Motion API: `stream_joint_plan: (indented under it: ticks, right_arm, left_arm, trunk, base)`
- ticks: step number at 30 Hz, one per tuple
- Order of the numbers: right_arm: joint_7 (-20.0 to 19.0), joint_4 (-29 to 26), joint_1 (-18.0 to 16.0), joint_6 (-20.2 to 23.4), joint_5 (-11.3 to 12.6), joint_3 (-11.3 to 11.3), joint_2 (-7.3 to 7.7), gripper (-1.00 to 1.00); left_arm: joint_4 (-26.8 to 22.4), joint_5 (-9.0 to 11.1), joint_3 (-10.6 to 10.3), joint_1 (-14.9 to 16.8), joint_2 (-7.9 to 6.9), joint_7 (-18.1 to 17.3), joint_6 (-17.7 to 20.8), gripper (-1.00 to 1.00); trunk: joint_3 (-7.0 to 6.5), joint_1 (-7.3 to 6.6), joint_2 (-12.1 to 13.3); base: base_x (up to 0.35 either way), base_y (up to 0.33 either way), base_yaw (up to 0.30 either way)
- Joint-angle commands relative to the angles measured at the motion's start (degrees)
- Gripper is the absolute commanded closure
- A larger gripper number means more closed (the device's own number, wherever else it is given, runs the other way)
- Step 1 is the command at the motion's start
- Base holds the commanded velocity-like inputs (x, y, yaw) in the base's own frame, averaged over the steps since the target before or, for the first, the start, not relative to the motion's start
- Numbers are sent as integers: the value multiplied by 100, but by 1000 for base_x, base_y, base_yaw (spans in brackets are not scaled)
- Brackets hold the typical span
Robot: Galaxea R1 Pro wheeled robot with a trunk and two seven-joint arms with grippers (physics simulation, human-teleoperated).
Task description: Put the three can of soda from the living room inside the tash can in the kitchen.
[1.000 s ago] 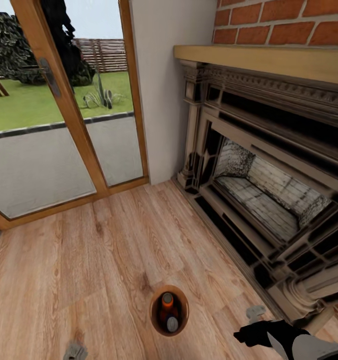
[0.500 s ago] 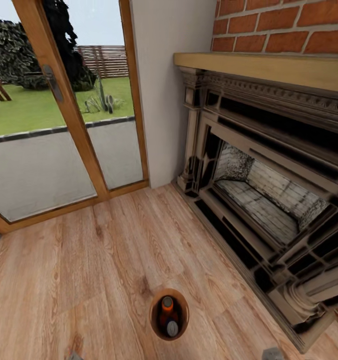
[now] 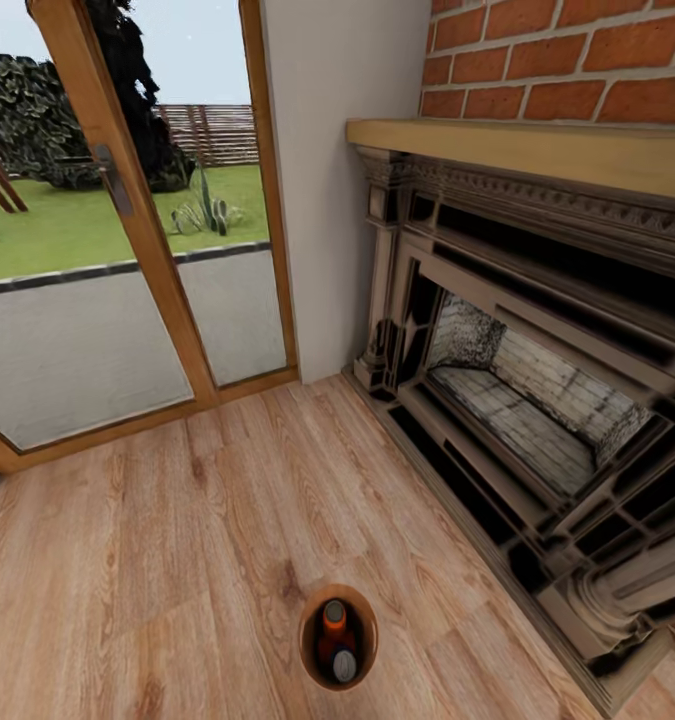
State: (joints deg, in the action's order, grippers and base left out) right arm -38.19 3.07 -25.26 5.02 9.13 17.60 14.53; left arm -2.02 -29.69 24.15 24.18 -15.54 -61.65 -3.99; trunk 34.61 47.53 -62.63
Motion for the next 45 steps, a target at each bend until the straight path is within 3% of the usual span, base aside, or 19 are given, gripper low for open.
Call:
stream_joint_plan:
  ticks: [1, 6, 8, 10, 16, 22, 45]
  right_arm:
    - [8, 0, 10, -2, 1, -3, -1, -100]
    - [35, 0, 40, -13, 1, -2, -3, -100]
    - [42, 1, 43, -16, 1, -2, -3, -100]
    - [48, 1, 46, -19, 1, -2, -3, -100]
    - [208, 0, 47, -26, 1, 3, -14, -100]
    - [421, 1, 69, -27, -6, 6, -31, -100]
    - [470, 1, 83, -44, -8, 7, -62, -100]
  left_arm:
    - [0, 0, 3, -6, 1, 3, -1, -100]
    - [0, 1, 2, -23, 6, 51, -4, -100]
    - [0, 4, 4, -25, 8, 245, -4, -100]
    - [5, 9, 7, -26, 23, 675, 5, -100]
    - [8, 15, 10, -27, 135, 1135, 26, -100]
    - [11, 16, 10, -27, 184, 1244, 24, -100]
    - [17, 16, 10, -27, 199, 1260, 25, -100]
  trunk:
    - [-10, 0, 0]
    - [-56, 0, 0]
    - [-75, 0, 0]
    - [-93, 0, 0]
    - [-149, 0, 0]
    - [-205, 0, 0]
    - [-419, 0, 0]
  base:
    - [0, 0, 0]
    - [0, 0, 0]
    - [0, 0, 0]
    - [0, 0, 0]
    - [0, 0, 0]
    - [0, 0, 0]
    - [0, 0, 0]
